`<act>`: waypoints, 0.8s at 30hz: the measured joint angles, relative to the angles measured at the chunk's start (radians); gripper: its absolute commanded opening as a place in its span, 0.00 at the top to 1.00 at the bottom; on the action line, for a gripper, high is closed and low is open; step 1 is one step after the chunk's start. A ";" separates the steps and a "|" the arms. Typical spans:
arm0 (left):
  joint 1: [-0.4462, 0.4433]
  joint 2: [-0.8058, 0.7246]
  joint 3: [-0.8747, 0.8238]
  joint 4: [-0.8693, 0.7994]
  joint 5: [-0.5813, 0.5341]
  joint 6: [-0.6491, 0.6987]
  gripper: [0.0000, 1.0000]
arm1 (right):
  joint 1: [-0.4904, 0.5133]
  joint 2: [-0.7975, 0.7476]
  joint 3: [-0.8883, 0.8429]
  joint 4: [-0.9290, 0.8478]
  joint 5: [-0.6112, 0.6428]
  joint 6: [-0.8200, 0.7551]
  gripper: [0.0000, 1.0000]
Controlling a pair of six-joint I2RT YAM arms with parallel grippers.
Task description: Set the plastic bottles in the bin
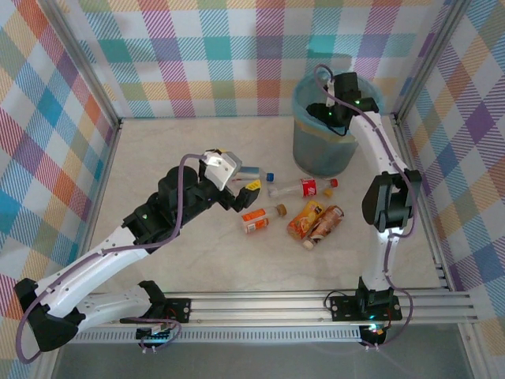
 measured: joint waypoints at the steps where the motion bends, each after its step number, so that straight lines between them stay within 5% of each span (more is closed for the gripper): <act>1: 0.012 0.000 -0.004 -0.006 0.002 0.000 0.00 | 0.000 -0.018 0.000 -0.002 0.000 0.004 0.14; 11: 0.095 0.030 -0.055 -0.075 0.101 0.035 0.00 | 0.000 -0.285 -0.022 -0.002 -0.019 0.051 0.13; 24: 0.098 0.201 -0.063 -0.203 0.231 0.091 0.01 | 0.028 -0.557 -0.252 0.014 -0.121 0.101 0.15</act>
